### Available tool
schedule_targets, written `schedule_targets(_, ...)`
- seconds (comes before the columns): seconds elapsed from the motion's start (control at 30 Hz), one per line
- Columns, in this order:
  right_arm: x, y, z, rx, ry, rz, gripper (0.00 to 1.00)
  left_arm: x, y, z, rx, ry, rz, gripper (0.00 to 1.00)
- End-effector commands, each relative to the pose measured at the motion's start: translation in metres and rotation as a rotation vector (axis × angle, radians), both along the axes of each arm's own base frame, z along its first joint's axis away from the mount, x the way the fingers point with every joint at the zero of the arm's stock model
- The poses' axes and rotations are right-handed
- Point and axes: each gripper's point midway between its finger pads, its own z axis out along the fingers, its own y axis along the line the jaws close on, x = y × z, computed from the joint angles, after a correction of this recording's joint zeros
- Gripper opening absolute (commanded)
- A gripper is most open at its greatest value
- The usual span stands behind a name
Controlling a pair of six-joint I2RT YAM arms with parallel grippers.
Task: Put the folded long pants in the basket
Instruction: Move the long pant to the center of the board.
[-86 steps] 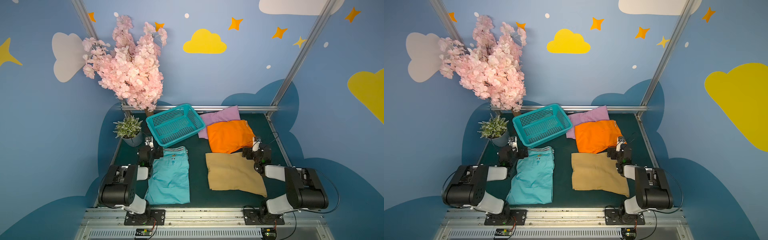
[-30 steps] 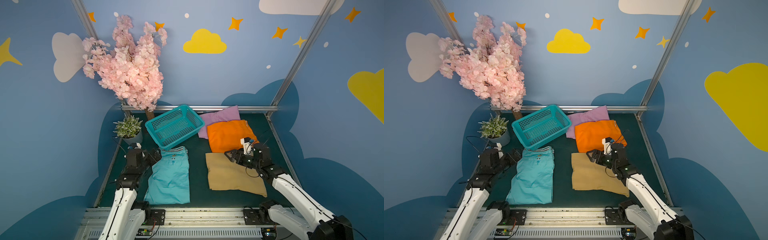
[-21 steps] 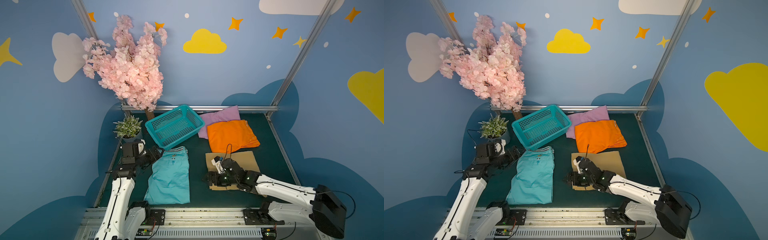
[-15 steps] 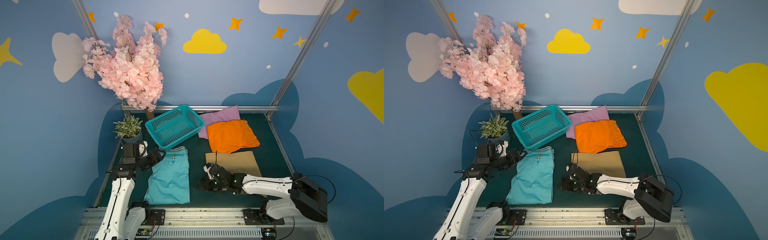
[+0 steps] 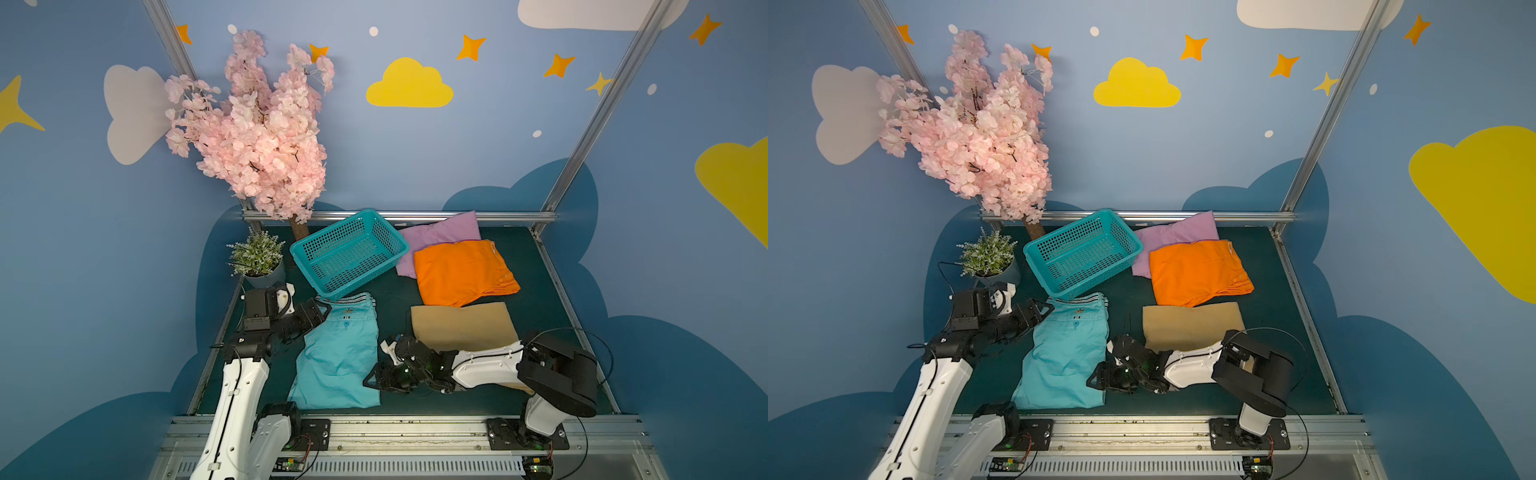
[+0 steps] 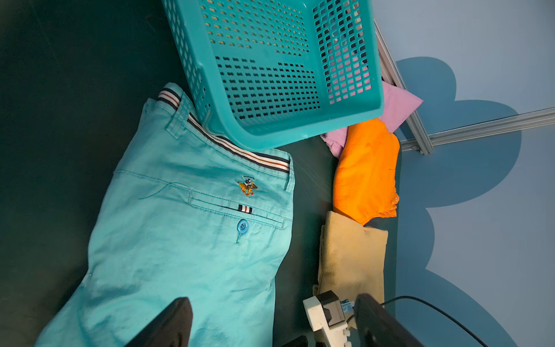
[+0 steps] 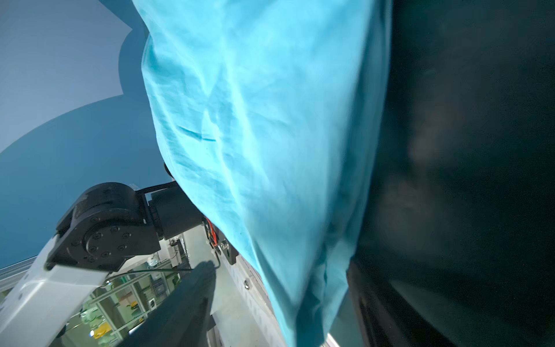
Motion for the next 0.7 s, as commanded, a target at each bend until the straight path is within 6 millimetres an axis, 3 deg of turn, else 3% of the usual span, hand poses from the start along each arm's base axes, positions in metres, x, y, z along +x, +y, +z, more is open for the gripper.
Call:
schedule_targets(0.0, -0.005, 0.009, -0.002, 0.001, 0.032, 0.041, 0.66, -0.002, 0.000, -0.002, -0.006, 0.006, -0.013, 0.88)
schedule_targets(0.07, -0.006, 0.012, -0.003, -0.009, 0.028, 0.058, 0.53, -0.002, -0.001, -0.002, -0.007, 0.007, -0.012, 0.88)
schedule_targets(0.17, -0.004, 0.013, 0.000, -0.002, 0.010, 0.066, 0.24, -0.002, 0.000, -0.002, -0.004, 0.003, -0.010, 0.88)
schedule_targets(0.27, 0.006, 0.002, 0.014, 0.001, -0.005, 0.081, 0.01, -0.002, 0.001, -0.005, -0.006, 0.007, -0.002, 0.88)
schedule_targets(0.4, 0.019, -0.028, 0.051, -0.031, -0.045, 0.148, 0.00, -0.001, -0.001, -0.006, -0.014, 0.015, -0.008, 0.88)
schedule_targets(0.53, 0.034, -0.080, 0.087, -0.083, 0.002, 0.268, 0.00, 0.000, -0.010, -0.003, -0.052, 0.002, -0.056, 0.88)
schedule_targets(0.67, 0.038, -0.141, 0.107, -0.093, 0.147, 0.355, 0.00, 0.000, -0.028, -0.004, -0.124, 0.010, -0.138, 0.88)
